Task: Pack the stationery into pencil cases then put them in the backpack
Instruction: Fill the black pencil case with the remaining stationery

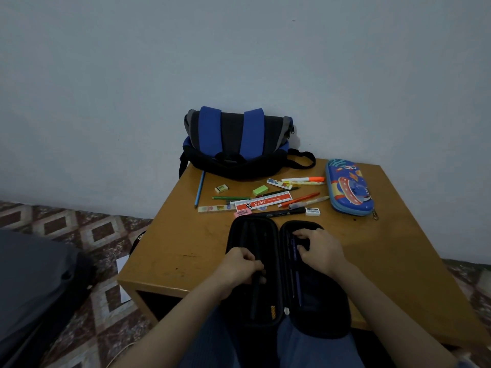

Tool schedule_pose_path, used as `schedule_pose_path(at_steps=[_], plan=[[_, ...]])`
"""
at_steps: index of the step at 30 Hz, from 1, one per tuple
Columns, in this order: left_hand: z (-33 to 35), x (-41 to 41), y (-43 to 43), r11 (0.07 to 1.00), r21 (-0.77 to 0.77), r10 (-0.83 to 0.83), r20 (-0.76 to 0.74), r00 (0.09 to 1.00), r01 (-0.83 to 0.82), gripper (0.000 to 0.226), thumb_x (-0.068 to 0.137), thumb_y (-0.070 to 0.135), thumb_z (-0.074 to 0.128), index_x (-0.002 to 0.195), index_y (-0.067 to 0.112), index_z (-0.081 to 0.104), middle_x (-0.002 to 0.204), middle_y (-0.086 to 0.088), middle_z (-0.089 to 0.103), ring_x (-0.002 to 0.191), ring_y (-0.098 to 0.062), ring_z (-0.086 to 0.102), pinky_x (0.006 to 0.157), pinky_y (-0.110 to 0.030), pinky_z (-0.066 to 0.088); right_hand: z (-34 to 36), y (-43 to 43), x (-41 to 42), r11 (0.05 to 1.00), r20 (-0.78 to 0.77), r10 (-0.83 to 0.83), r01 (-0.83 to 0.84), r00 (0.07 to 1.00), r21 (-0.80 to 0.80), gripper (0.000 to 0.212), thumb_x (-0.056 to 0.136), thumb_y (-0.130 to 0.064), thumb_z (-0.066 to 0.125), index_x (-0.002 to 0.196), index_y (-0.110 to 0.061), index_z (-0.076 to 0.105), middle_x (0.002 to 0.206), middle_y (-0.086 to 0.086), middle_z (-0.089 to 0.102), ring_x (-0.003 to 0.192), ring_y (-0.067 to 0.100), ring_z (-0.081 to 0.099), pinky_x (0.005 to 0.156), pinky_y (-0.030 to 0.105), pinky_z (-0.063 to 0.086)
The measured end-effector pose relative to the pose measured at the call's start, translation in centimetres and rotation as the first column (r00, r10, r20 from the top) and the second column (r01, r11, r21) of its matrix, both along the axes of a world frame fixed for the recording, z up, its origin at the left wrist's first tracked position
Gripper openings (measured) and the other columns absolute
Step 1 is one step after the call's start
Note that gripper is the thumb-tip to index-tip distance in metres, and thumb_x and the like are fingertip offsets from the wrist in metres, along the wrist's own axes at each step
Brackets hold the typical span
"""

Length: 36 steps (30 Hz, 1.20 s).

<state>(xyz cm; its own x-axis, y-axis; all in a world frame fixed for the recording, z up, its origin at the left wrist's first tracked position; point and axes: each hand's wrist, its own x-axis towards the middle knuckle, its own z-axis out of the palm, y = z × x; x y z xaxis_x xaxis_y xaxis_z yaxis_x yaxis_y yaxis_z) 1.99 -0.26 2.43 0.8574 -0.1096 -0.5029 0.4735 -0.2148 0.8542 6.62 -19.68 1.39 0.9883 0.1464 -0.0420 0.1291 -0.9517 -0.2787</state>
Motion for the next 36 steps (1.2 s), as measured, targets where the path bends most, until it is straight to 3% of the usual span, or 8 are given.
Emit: schedule_pose_path(at_steps=[7, 10, 13, 16, 19, 23, 31, 36], plan=[[0.1, 0.1, 0.0, 0.994, -0.087, 0.065, -0.032, 0.997, -0.068, 0.016, 0.089, 0.001, 0.056, 0.1, 0.008, 0.046, 0.104, -0.021, 0.063, 0.063, -0.019, 0.064, 0.053, -0.024, 0.055, 0.0, 0.1, 0.0, 1.0, 0.003, -0.001, 0.001, 1.0, 0.008, 0.042, 0.092, -0.025, 0.05, 0.134, -0.024, 0.048, 0.125, -0.006, 0.061, 0.123, 0.012, 0.045, 0.09, 0.029, 0.046], [0.2, 1.3, 0.8, 0.995, 0.046, 0.081, 0.055, 0.995, -0.084, 0.003, 0.092, 0.008, 0.054, 0.094, 0.009, 0.053, 0.091, -0.01, 0.063, 0.067, -0.017, 0.062, 0.056, -0.024, 0.054, 0.0, 0.1, 0.0, 1.0, -0.002, -0.002, 0.002, 1.0, 0.007, 0.042, 0.092, -0.025, 0.05, 0.134, -0.025, 0.049, 0.125, -0.006, 0.061, 0.123, 0.013, 0.045, 0.088, 0.028, 0.046], [0.3, 3.8, 2.8, 0.965, 0.188, 0.14, 0.229, 0.963, -0.185, 0.008, 0.095, 0.012, 0.05, 0.09, 0.01, 0.056, 0.082, -0.005, 0.063, 0.064, -0.011, 0.06, 0.053, -0.018, 0.049, 0.1, 0.0, 0.2, 1.0, -0.005, -0.009, 0.009, 1.0, 0.002, 0.041, 0.091, -0.026, 0.05, 0.132, -0.026, 0.051, 0.123, -0.007, 0.062, 0.121, 0.013, 0.048, 0.087, 0.027, 0.048], [0.3, 6.4, 5.7, 0.843, 0.409, 0.134, 0.468, 0.874, -0.349, 0.014, 0.093, 0.014, 0.053, 0.1, 0.006, 0.063, 0.09, -0.009, 0.067, 0.072, -0.014, 0.06, 0.062, -0.021, 0.049, 0.2, 0.0, 0.4, 1.0, -0.004, -0.018, 0.018, 1.0, -0.001, 0.039, 0.091, -0.027, 0.051, 0.129, -0.026, 0.053, 0.122, -0.009, 0.063, 0.116, 0.013, 0.053, 0.086, 0.026, 0.047], [-0.1, 8.5, 8.3, 0.729, 0.521, 0.104, 0.558, 0.823, -0.445, 0.02, 0.091, 0.015, 0.056, 0.103, 0.005, 0.067, 0.099, -0.012, 0.068, 0.078, -0.019, 0.057, 0.066, -0.026, 0.044, 0.2, 0.1, 0.6, 1.0, 0.017, -0.022, 0.022, 1.0, -0.003, 0.036, 0.091, -0.028, 0.052, 0.127, -0.026, 0.056, 0.12, -0.01, 0.064, 0.112, 0.012, 0.055, 0.082, 0.022, 0.045], [-1.1, 10.8, 10.5, 0.665, 0.6, 0.063, 0.547, 0.835, -0.444, 0.023, 0.091, 0.017, 0.055, 0.106, 0.006, 0.067, 0.103, -0.014, 0.067, 0.082, -0.028, 0.061, 0.062, -0.03, 0.045, 0.1, 0.2, 0.7, 1.0, 0.052, -0.024, 0.023, 0.998, 0.016, 0.035, 0.09, -0.027, 0.054, 0.125, -0.025, 0.058, 0.117, -0.01, 0.066, 0.108, 0.011, 0.058, 0.077, 0.02, 0.044], [-1.8, 12.8, 10.4, 0.704, 0.521, 0.249, 0.455, 0.855, -0.483, 0.025, 0.087, 0.021, 0.064, 0.105, 0.004, 0.066, 0.102, -0.016, 0.066, 0.087, -0.029, 0.061, 0.07, -0.036, 0.051, 0.1, 0.3, 0.6, 0.999, 0.043, -0.033, 0.032, 0.999, 0.025, 0.036, 0.09, -0.027, 0.053, 0.125, -0.026, 0.057, 0.116, -0.011, 0.066, 0.111, 0.008, 0.056, 0.084, 0.023, 0.048], [-2.1, 13.3, 10.5, 0.704, 0.548, 0.27, 0.383, 0.883, -0.453, 0.031, 0.084, 0.029, 0.068, 0.104, 0.006, 0.065, 0.095, -0.013, 0.064, 0.076, -0.023, 0.055, 0.055, -0.031, 0.041, 0.2, 0.5, 0.6, 1.0, 0.035, -0.027, 0.027, 0.999, 0.004, 0.037, 0.091, -0.028, 0.052, 0.127, -0.027, 0.055, 0.119, -0.012, 0.064, 0.114, 0.007, 0.054, 0.083, 0.02, 0.044]])
